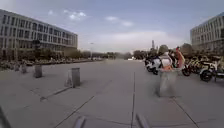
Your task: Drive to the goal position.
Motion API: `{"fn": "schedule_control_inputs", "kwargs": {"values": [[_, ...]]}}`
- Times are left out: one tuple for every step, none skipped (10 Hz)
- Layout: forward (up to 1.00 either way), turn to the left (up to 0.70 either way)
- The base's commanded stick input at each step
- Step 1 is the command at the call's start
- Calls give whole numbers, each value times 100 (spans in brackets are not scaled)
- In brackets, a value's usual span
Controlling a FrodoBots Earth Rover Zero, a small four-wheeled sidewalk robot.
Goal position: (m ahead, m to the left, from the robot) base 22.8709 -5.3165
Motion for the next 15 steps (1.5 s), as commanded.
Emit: {"fn": "schedule_control_inputs", "kwargs": {"values": [[100, 0], [100, 0], [100, 0], [100, 0], [100, 0], [100, 0], [62, 0], [0, 0], [-26, 0], [-76, 0], [-100, 0], [-100, 0], [-47, 0], [0, 0], [0, 0]]}}
